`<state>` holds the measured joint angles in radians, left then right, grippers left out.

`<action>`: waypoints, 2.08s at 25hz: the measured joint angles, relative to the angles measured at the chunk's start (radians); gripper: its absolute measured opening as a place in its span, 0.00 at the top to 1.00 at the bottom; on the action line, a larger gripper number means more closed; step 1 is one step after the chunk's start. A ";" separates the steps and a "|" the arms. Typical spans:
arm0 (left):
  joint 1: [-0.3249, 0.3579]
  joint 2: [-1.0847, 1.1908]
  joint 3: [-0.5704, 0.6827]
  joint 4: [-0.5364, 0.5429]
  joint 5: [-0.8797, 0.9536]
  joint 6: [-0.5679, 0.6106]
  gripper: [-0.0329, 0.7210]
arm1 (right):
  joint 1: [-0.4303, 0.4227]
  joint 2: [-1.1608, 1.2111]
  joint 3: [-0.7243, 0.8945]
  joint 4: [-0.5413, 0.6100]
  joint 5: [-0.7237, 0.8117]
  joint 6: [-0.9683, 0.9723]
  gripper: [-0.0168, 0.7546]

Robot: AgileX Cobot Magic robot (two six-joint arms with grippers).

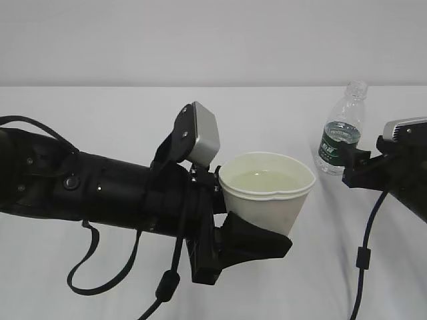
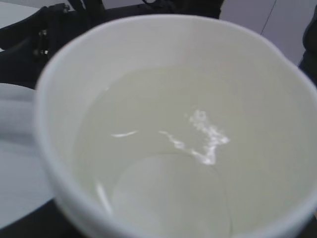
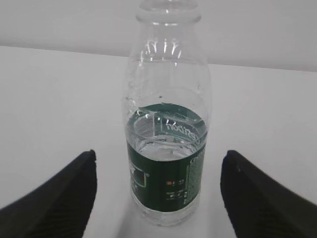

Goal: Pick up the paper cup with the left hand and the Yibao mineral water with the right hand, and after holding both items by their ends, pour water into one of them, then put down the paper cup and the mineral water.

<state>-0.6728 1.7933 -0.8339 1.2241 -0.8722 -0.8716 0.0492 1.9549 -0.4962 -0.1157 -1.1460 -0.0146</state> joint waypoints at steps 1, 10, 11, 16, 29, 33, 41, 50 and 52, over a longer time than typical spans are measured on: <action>0.000 0.000 0.000 -0.011 0.007 0.000 0.39 | 0.000 -0.006 0.008 0.000 0.000 0.000 0.21; 0.000 0.000 0.000 -0.158 0.042 0.123 0.39 | 0.000 -0.042 0.059 -0.005 0.000 0.000 0.21; 0.000 0.000 0.000 -0.180 0.046 0.142 0.39 | 0.000 -0.047 0.066 -0.005 0.000 0.000 0.21; 0.000 0.000 0.000 -0.287 0.080 0.222 0.39 | 0.000 -0.081 0.090 -0.006 0.000 0.000 0.21; 0.000 0.032 0.000 -0.502 0.097 0.371 0.39 | 0.000 -0.115 0.131 -0.008 0.000 0.000 0.21; 0.000 0.049 0.000 -0.583 0.097 0.434 0.39 | 0.000 -0.116 0.133 -0.008 0.000 0.000 0.21; 0.039 0.097 0.000 -0.706 0.071 0.493 0.39 | 0.000 -0.116 0.135 -0.018 0.000 0.000 0.21; 0.132 0.108 0.000 -0.727 0.042 0.510 0.39 | 0.000 -0.116 0.135 -0.029 0.000 0.000 0.21; 0.151 0.108 0.000 -0.728 0.041 0.516 0.39 | 0.000 -0.116 0.135 -0.033 0.000 0.000 0.21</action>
<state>-0.5219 1.9015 -0.8339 0.4960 -0.8309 -0.3552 0.0492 1.8389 -0.3612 -0.1485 -1.1460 -0.0146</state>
